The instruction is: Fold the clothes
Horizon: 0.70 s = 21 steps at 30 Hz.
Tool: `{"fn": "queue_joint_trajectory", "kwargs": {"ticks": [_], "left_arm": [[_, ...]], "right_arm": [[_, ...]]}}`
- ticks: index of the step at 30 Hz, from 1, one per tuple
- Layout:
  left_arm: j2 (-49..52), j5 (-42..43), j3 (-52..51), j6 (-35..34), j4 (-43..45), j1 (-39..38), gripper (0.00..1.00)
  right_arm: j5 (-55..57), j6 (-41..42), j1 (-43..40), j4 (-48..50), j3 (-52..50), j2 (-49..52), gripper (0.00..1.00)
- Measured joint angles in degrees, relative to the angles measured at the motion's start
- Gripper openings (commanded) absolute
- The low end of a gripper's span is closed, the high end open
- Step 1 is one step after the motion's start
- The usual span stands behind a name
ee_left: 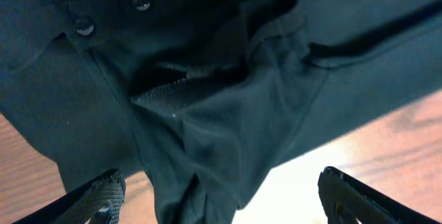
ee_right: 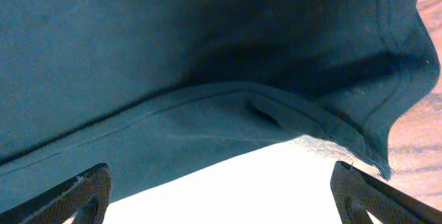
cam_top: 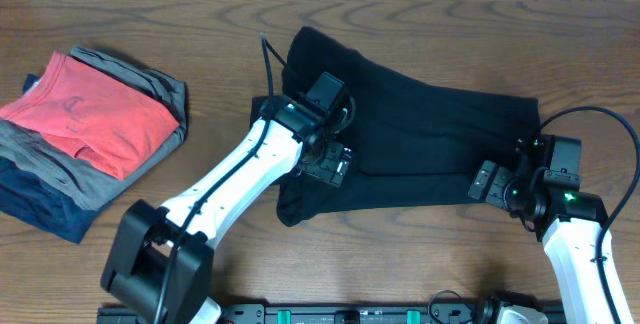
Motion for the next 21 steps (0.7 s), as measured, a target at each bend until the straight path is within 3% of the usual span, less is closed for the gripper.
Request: {"fn": "queue_joint_trajectory", "kwargs": {"ticks": [11, 16, 21], "left_arm": [[12.00, -2.56, -0.72, -2.23, 4.24, 0.24, 0.91], [14.38, -2.69, -0.92, -2.89, 6.08, 0.76, 0.75], [14.23, -2.71, -0.92, -2.89, 6.29, 0.76, 0.74]], "right_arm": [[0.68, 0.00, 0.00, -0.70, 0.00, 0.00, 0.99], [0.81, 0.00, 0.00, -0.74, 0.00, 0.00, 0.99], [0.96, 0.00, 0.00, -0.74, 0.00, 0.00, 0.99]]}}
